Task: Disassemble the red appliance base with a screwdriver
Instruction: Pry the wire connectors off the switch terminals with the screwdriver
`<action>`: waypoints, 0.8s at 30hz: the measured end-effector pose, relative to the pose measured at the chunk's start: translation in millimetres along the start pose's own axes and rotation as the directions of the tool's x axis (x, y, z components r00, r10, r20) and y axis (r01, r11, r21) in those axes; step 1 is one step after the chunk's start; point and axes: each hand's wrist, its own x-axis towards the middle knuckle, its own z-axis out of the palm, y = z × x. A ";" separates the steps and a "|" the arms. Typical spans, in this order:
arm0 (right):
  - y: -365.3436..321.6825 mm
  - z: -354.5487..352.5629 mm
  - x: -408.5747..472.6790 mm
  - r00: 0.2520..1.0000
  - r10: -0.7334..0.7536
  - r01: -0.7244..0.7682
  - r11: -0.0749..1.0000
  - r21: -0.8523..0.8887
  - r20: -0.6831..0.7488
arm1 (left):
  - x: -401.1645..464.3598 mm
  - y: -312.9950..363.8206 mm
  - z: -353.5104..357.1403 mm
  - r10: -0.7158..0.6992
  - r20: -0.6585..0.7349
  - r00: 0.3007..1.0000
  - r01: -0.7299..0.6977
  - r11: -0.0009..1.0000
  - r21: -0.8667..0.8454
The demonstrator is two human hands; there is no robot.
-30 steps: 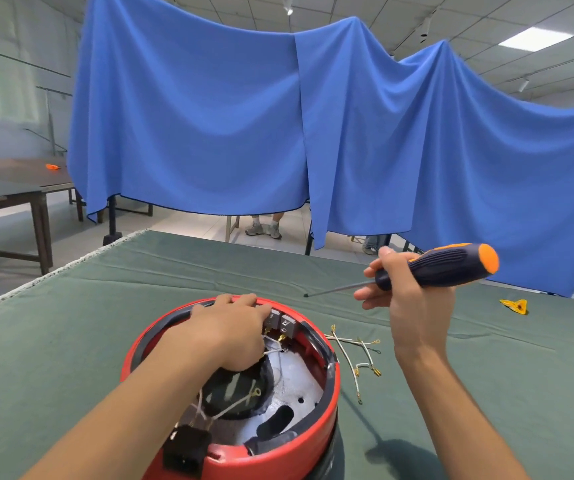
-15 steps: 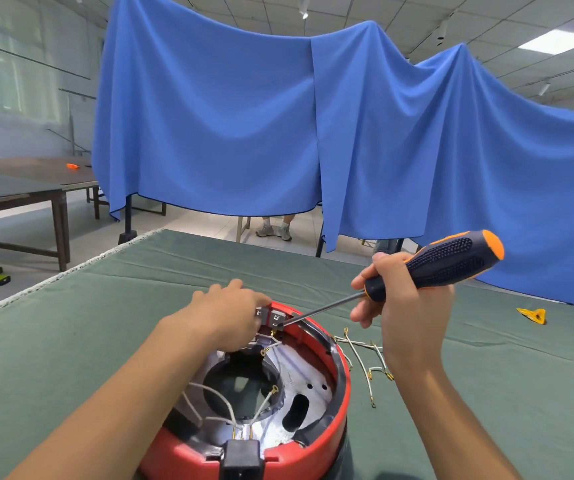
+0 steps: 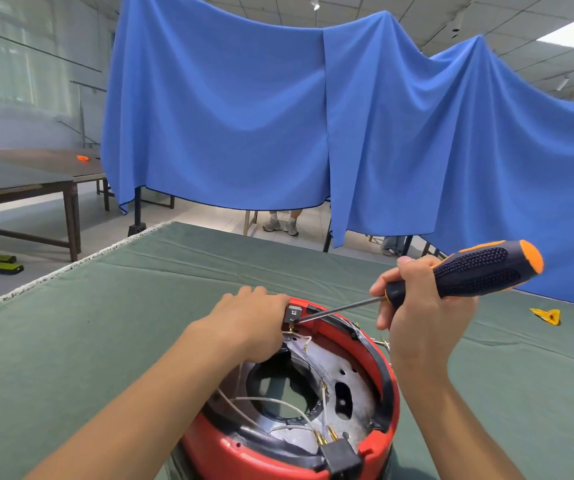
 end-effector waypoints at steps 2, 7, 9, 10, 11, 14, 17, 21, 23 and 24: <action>2.9 -1.0 -0.7 1.000 0.009 -0.009 1.000 0.000 0.005 | 0.7 -1.7 -0.4 0.016 -0.007 1.000 -0.016 0.997 -0.072; 9.1 -2.7 -2.5 1.000 0.018 -0.018 1.000 -0.012 0.014 | 2.3 -2.5 2.6 0.037 -0.025 0.999 -0.039 0.997 -0.064; 10.6 -3.1 -2.5 1.000 0.015 -0.014 1.000 -0.015 0.014 | 2.5 -1.4 3.5 0.035 -0.033 0.999 -0.037 0.998 -0.045; 11.4 -3.5 -2.7 1.000 0.013 -0.013 1.000 -0.014 0.017 | 2.7 -1.0 3.1 0.031 -0.043 0.999 -0.033 0.998 -0.053; 12.1 -3.4 -3.1 1.000 0.011 -0.011 1.000 -0.014 0.021 | 2.6 -0.6 2.4 0.025 -0.058 0.998 -0.029 0.997 -0.069; 13.3 -3.0 -3.3 0.999 0.007 -0.007 1.000 -0.017 0.036 | 2.1 0.2 2.1 0.018 -0.117 0.993 -0.031 0.993 -0.111; 13.8 -3.0 -1.1 0.999 0.011 -0.010 1.000 -0.019 0.045 | 0.7 -1.1 4.6 0.017 -0.163 0.986 -0.038 0.991 -0.127; 14.2 1.9 3.7 1.000 0.026 -0.026 1.000 0.004 -0.005 | -4.9 -4.0 4.0 0.027 -0.187 0.982 -0.067 0.975 -0.213; 14.0 8.7 7.1 0.999 0.033 -0.032 0.999 0.024 -0.043 | -6.7 -3.9 3.7 0.043 -0.190 0.981 -0.087 0.970 -0.229; 14.0 12.3 9.0 0.998 0.033 -0.032 0.999 0.019 -0.060 | -7.0 -3.6 3.9 0.050 -0.191 0.980 -0.094 0.969 -0.230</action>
